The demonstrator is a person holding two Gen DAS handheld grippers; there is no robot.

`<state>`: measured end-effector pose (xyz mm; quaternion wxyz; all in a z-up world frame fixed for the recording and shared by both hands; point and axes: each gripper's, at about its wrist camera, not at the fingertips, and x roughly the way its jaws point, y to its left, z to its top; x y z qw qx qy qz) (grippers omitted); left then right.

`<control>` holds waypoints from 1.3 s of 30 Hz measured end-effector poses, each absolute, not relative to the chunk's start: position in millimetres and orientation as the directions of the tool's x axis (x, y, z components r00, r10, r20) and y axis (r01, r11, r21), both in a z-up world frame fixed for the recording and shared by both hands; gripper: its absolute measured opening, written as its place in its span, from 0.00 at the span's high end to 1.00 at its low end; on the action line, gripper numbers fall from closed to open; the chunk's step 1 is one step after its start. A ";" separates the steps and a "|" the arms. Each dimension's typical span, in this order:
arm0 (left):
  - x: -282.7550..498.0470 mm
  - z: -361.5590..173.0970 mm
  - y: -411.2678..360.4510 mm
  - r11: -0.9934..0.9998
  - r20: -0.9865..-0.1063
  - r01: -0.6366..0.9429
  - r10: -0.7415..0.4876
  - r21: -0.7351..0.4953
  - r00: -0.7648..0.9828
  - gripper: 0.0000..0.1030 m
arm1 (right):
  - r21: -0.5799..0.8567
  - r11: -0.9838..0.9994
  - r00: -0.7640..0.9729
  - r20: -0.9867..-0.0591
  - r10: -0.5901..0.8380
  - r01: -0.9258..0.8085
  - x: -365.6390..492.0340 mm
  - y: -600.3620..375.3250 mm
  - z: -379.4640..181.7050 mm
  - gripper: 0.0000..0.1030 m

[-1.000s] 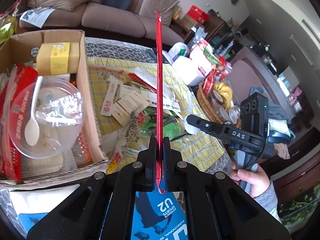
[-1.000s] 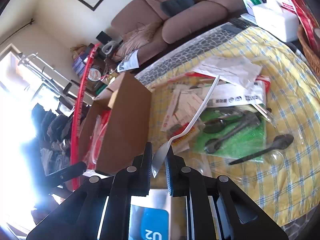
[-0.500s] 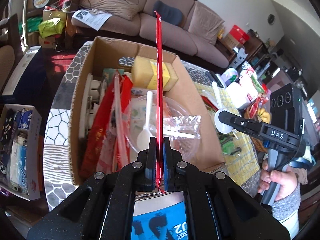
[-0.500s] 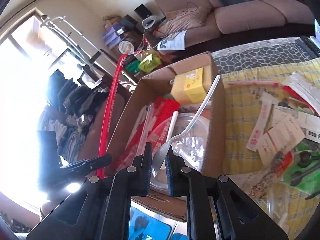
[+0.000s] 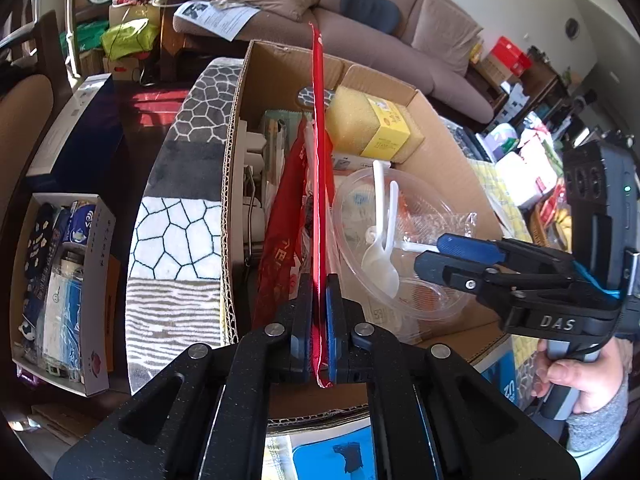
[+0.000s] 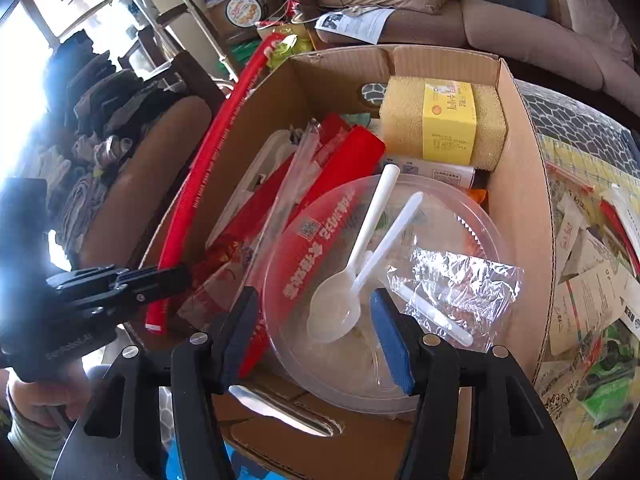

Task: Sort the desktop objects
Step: 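Carry both items to the box and open both grippers to release them, then move both open grippers back over the cluttered table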

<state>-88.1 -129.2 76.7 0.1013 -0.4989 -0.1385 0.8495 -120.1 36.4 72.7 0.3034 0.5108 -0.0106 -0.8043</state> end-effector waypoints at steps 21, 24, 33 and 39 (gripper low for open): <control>-82.2 86.4 -115.0 -0.945 -0.830 -0.006 0.291 -0.328 -0.476 0.65 | 0.445 -0.768 -0.371 -0.689 -0.622 0.461 -98.9 69.3 125.8 0.27; -74.9 98.5 -112.0 -0.941 -0.806 -0.005 0.293 -0.339 -0.514 0.45 | 0.429 -0.778 -0.397 -0.684 -0.612 0.459 -93.3 78.7 135.3 0.20; -64.9 116.4 -73.8 -0.923 -0.778 -0.085 0.364 -0.376 -0.512 0.28 | 0.422 -0.826 -0.454 -0.694 -0.559 0.373 -80.7 136.7 132.6 0.09; -60.1 125.6 -34.6 -0.917 -0.769 -0.154 0.393 -0.368 -0.504 0.28 | 0.427 -0.858 -0.502 -0.696 -0.514 0.286 -69.5 195.1 128.2 0.05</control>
